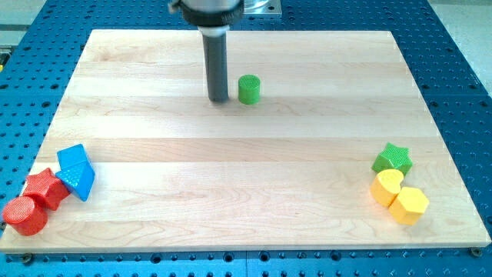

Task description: Push the green circle to the left of the green star

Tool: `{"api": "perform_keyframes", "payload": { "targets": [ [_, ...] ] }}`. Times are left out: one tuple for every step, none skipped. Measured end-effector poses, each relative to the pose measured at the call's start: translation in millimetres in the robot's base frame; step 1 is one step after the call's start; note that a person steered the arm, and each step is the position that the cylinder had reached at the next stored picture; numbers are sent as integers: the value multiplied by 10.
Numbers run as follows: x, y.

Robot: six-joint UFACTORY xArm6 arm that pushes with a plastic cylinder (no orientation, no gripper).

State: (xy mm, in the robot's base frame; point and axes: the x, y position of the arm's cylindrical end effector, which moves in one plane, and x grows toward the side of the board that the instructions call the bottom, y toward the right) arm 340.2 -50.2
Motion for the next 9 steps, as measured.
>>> {"api": "perform_keyframes", "payload": {
  "targets": [
    [-535, 171],
    [-379, 450],
    [249, 463],
    [700, 519],
    [674, 522],
    [809, 1223],
    [943, 1745],
    [954, 1539],
    [1135, 2193]
  ]
}}
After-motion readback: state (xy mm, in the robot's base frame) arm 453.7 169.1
